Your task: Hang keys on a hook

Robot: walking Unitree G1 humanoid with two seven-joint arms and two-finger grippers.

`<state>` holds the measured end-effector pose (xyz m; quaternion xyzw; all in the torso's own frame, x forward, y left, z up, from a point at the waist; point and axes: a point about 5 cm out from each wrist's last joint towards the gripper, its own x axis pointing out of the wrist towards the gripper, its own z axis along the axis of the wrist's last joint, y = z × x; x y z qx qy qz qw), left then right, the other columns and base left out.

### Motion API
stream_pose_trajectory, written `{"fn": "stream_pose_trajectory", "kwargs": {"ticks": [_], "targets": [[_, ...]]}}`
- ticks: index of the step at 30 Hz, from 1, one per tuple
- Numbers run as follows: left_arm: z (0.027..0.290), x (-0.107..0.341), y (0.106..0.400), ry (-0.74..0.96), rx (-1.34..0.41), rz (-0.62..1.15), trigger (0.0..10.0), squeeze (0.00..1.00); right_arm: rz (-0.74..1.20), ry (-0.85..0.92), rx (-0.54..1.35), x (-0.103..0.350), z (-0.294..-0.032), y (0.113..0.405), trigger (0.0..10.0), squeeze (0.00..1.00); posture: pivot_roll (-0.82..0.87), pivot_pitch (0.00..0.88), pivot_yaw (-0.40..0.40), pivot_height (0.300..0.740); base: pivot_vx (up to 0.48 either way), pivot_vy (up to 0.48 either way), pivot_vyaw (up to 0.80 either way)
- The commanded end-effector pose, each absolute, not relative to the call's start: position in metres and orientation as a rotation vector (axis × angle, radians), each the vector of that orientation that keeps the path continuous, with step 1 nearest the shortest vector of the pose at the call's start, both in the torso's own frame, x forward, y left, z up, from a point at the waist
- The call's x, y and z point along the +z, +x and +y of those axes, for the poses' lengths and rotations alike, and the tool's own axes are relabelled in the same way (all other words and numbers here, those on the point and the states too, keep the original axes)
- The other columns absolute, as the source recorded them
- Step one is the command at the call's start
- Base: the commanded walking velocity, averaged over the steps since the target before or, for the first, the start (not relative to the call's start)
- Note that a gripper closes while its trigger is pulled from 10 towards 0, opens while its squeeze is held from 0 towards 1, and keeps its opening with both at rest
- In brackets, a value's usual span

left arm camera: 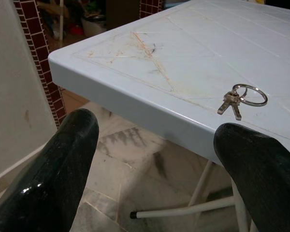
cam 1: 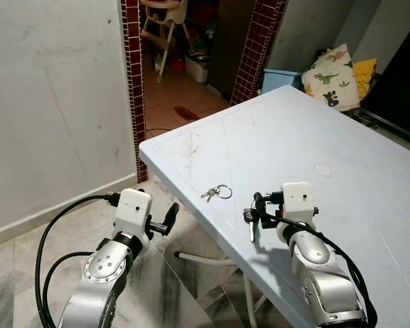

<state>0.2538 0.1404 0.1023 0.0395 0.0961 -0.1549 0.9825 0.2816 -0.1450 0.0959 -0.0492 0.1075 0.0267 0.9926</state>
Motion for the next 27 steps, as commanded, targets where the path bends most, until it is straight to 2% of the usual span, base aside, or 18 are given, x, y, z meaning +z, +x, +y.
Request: {"fn": "stream_pose_trajectory", "kwargs": {"ticks": [1,10,27], "targets": [[0.138,0.105,0.254,0.073,-0.317,0.184,10.0,0.0,0.221,-0.095,0.054,0.096,-0.147,0.278,10.0,0.0,0.13,0.0,-0.134,0.74,0.0,0.0,0.0],[0.136,0.105,0.255,0.067,-0.322,0.181,10.0,0.0,0.267,-0.121,0.061,0.075,-0.143,0.273,10.0,0.0,0.13,0.0,-0.133,0.74,0.0,0.0,0.0],[0.133,0.106,0.255,0.059,-0.321,0.179,10.0,0.0,0.262,-0.197,0.113,0.063,-0.127,0.288,10.0,0.0,0.13,0.0,-0.138,0.74,0.0,0.0,0.0]]}}
